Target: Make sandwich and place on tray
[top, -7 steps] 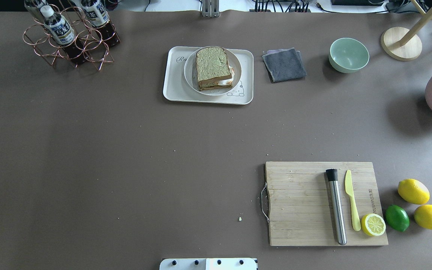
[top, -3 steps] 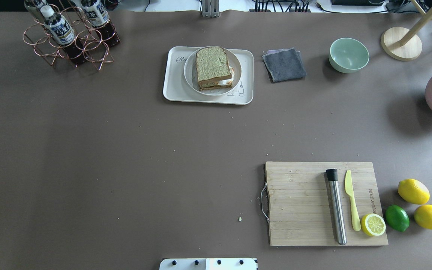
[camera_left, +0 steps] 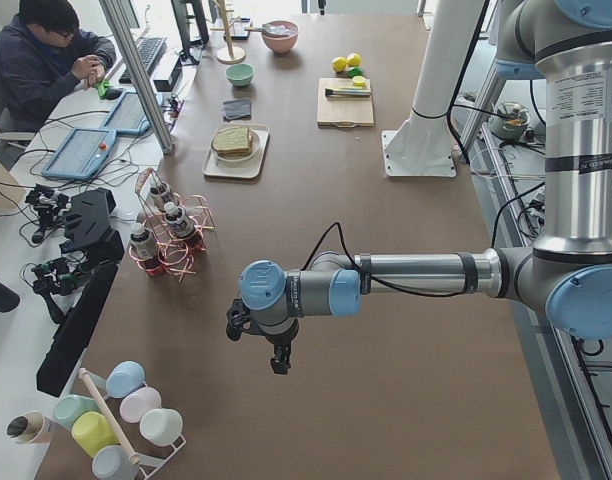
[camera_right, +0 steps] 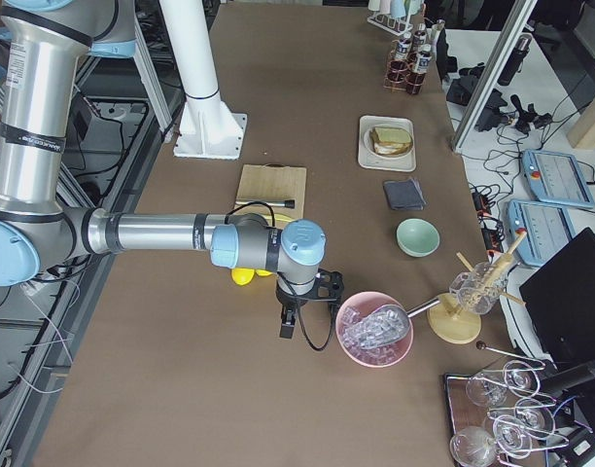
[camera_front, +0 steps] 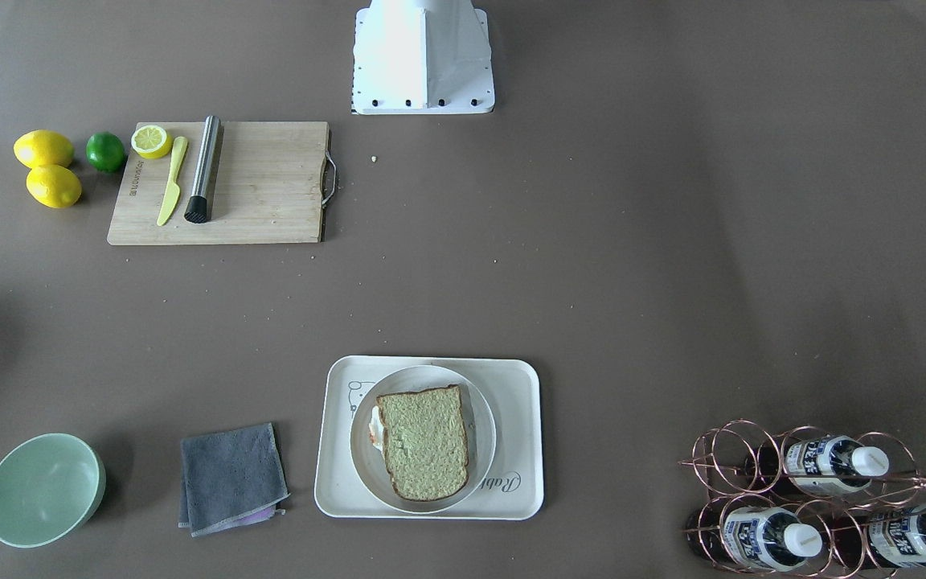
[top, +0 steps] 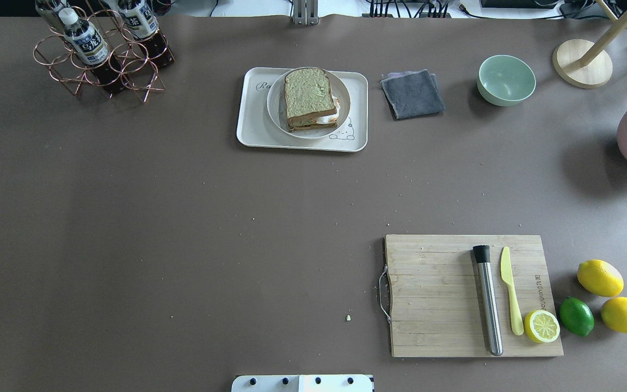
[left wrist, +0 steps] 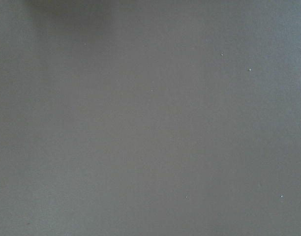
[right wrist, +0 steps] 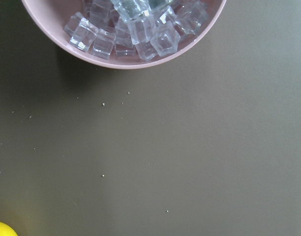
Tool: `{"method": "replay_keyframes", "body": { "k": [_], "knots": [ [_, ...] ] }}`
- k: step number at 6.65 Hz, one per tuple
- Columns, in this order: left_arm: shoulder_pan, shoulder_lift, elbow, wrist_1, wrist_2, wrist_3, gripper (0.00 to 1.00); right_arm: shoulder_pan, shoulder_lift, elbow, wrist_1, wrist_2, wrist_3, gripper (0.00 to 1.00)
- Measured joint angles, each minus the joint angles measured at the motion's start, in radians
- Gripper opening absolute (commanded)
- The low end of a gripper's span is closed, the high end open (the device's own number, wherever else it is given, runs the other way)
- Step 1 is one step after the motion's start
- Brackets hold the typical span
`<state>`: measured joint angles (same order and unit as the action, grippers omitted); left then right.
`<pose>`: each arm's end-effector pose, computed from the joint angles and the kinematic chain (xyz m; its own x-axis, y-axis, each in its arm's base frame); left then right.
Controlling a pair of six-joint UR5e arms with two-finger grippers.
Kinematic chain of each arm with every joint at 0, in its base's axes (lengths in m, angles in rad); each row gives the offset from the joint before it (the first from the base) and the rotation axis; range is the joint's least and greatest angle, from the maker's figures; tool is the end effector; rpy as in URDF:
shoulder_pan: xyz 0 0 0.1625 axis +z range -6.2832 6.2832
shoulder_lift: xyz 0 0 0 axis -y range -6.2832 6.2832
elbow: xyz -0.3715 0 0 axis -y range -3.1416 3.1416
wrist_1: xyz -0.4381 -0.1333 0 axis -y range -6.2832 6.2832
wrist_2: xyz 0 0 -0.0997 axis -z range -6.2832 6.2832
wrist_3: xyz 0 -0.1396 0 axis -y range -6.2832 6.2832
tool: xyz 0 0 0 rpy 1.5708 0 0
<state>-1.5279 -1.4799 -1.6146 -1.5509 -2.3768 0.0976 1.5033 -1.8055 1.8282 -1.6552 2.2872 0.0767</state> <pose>-0.0112 -0.4978 0.6562 0.6864 0.0787 -0.7230 -0.1102 0.9939 0.0035 0.0115 -0.4464 0.6251 0.7581 0.0659 0.6488 0.0093 0.9937 -0.1117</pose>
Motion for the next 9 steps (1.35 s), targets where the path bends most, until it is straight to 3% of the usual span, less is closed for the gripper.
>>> {"method": "replay_keyframes", "body": {
  "k": [9],
  "knots": [
    [0.0, 0.004, 0.002, 0.0, -0.001, -0.001, 0.97, 0.008, 0.015, 0.008, 0.005, -0.003, 0.004, 1.0]
  ]
}}
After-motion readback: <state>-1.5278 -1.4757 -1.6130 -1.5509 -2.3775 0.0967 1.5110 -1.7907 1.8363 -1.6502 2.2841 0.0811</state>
